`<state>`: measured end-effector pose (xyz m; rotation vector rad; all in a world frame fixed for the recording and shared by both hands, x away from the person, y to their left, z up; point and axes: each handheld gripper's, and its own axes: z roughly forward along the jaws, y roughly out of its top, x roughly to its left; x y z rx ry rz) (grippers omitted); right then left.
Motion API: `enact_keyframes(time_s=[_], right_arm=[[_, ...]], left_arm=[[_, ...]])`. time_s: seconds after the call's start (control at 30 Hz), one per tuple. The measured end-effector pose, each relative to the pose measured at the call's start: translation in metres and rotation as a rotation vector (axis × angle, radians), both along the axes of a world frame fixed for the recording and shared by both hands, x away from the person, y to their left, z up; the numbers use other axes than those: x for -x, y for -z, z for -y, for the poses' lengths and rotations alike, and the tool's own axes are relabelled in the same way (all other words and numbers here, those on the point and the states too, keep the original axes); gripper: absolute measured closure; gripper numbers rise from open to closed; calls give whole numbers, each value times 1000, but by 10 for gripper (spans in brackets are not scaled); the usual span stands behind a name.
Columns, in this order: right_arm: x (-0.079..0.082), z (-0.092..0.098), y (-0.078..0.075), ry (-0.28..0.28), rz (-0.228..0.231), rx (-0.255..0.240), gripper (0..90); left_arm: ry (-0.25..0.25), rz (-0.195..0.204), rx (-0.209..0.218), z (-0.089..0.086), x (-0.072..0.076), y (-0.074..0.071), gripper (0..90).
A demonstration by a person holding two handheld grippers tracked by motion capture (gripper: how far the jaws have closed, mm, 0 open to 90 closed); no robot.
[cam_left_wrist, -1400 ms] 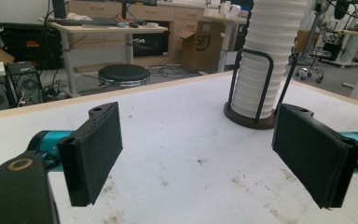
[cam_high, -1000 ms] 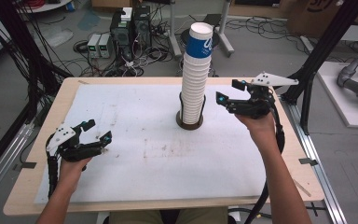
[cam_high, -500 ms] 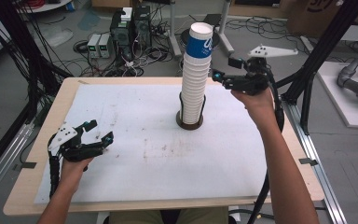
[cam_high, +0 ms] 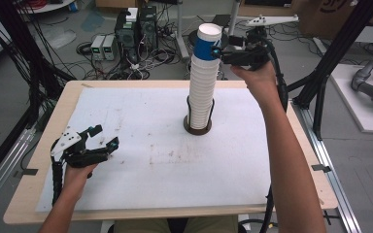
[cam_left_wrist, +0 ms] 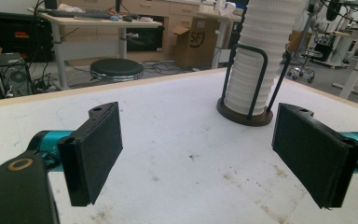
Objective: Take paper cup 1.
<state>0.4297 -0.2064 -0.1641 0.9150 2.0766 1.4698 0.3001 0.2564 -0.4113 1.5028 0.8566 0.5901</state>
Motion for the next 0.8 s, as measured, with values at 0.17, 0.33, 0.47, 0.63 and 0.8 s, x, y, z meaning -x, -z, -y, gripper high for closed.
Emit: enact_keyframes(time_s=[0.17, 0.33, 0.47, 0.63, 0.8], right_arm=[[-9, -9, -6, 3, -8, 3, 203], [-19, -19, -8, 8, -23, 20, 203], [-25, -28, -8, 12, -25, 31, 206], [-29, -35, -9, 13, -18, 41, 276], [-30, -32, -11, 15, -15, 25, 285]], left_arm=[[5, -6, 2, 0, -1, 1, 160], [7, -10, 5, 0, -1, 2, 160], [1, -13, 6, -2, -2, 2, 160], [-2, -16, 11, -3, -2, 2, 160], [1, -18, 12, -3, -2, 2, 160]])
